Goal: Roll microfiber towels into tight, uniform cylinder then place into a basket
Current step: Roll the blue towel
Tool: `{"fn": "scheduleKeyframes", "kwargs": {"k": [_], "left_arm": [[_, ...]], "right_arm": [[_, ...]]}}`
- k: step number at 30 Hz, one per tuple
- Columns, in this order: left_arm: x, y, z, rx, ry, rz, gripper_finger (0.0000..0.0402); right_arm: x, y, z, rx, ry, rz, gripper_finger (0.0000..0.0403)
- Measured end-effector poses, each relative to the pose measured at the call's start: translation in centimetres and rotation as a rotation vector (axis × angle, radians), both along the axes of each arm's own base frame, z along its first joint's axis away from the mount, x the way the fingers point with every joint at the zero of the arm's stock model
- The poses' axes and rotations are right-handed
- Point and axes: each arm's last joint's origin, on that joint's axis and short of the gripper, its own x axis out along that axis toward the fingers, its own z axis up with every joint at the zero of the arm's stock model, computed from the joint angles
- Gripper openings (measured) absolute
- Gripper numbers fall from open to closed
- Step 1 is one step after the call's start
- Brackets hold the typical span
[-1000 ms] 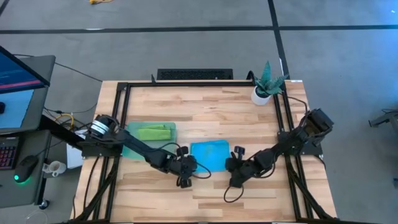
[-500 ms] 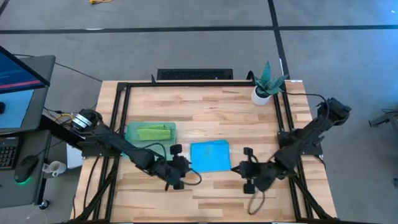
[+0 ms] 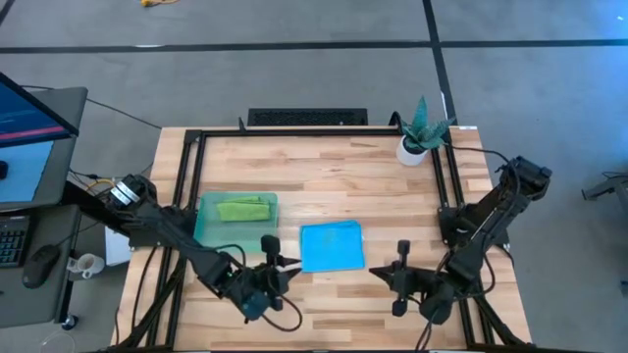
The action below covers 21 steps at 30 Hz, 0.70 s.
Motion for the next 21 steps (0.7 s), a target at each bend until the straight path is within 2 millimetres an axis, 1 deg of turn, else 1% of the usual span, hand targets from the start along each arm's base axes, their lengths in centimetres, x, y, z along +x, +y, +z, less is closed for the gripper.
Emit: {"fn": "scheduleKeyframes", "kwargs": {"k": [3,7,9,11,15,18,21], "left_arm": [[-0.1,-0.3,0.1,-0.025,-0.009,-0.002,0.0096],[0.2,-0.3,-0.5,-0.111,-0.003,0.005,0.0096],[0.2,-0.3,-1.1,-0.123,0.036,-0.012,0.0096],[0.8,-0.5,-1.8,-0.155,0.048,-0.028,0.0096],[1.5,-1.0,-3.4,-0.168,0.084,-0.056,0.0096],[1.9,-1.2,-5.0,-0.158,0.126,-0.065,0.0096],[2.2,-1.3,-6.0,-0.14,0.144,-0.057,0.0096]], "right_arm": [[0.2,0.3,0.7,0.003,-0.012,0.014,0.0026],[0.2,0.4,0.6,0.01,0.011,0.037,0.0028],[0.2,0.4,0.5,0.035,0.054,0.076,0.0029],[0.4,0.4,0.4,0.066,0.098,0.113,0.0028],[0.9,0.0,0.2,0.099,0.141,0.131,0.0033],[1.4,-0.4,0.0,0.112,0.171,0.134,0.0045],[1.9,-0.5,-0.7,0.116,0.213,0.138,0.0064]]}}
